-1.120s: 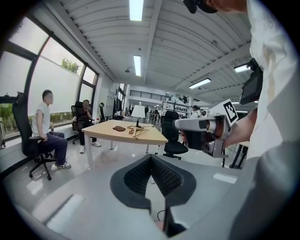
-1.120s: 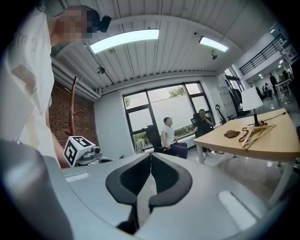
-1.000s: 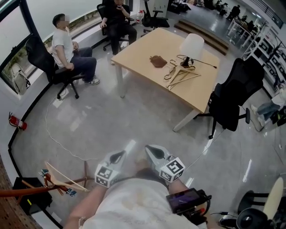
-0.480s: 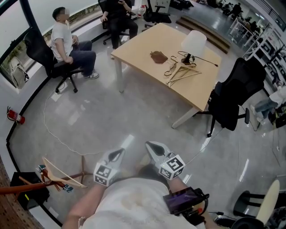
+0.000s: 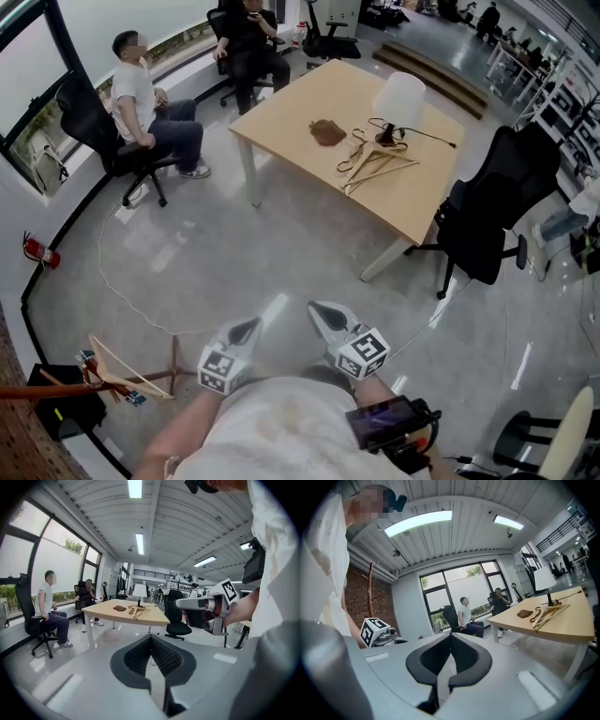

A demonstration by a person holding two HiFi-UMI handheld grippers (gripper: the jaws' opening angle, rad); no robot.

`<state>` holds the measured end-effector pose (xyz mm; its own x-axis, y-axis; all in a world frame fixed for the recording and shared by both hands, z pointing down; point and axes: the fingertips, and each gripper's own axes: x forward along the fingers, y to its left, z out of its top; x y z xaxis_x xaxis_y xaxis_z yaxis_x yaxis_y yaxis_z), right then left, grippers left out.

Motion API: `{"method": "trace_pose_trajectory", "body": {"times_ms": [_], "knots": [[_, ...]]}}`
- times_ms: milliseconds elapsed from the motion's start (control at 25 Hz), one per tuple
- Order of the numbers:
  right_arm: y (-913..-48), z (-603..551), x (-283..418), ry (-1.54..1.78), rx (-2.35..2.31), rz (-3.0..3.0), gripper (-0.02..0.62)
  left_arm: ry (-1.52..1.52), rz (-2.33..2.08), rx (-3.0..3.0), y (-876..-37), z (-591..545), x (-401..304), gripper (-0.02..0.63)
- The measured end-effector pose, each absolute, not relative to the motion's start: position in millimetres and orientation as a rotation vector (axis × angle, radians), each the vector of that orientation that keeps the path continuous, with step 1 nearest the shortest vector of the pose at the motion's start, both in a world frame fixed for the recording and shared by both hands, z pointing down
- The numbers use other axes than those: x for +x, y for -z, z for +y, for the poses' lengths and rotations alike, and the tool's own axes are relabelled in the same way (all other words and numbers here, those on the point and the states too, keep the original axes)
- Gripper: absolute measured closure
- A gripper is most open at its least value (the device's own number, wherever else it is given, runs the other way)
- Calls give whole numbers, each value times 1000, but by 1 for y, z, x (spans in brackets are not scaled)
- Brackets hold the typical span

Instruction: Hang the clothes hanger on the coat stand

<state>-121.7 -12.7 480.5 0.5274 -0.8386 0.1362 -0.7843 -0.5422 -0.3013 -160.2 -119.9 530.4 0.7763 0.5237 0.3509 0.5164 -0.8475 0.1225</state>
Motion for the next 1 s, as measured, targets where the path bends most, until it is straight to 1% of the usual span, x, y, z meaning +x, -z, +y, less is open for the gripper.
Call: {"method": "trace_pose_trajectory", "body": {"times_ms": [440, 720, 1000], "knots": [[-498, 90, -97, 437, -2583, 1203, 581, -654, 945, 2889, -535, -34, -112, 604], [-504, 169, -82, 427, -2629, 1026, 581, -671, 1074, 2861, -535, 36, -81, 604], [-511, 216, -67, 431, -2664, 876, 580, -707, 1216, 2818, -547, 78, -54, 604]]}}
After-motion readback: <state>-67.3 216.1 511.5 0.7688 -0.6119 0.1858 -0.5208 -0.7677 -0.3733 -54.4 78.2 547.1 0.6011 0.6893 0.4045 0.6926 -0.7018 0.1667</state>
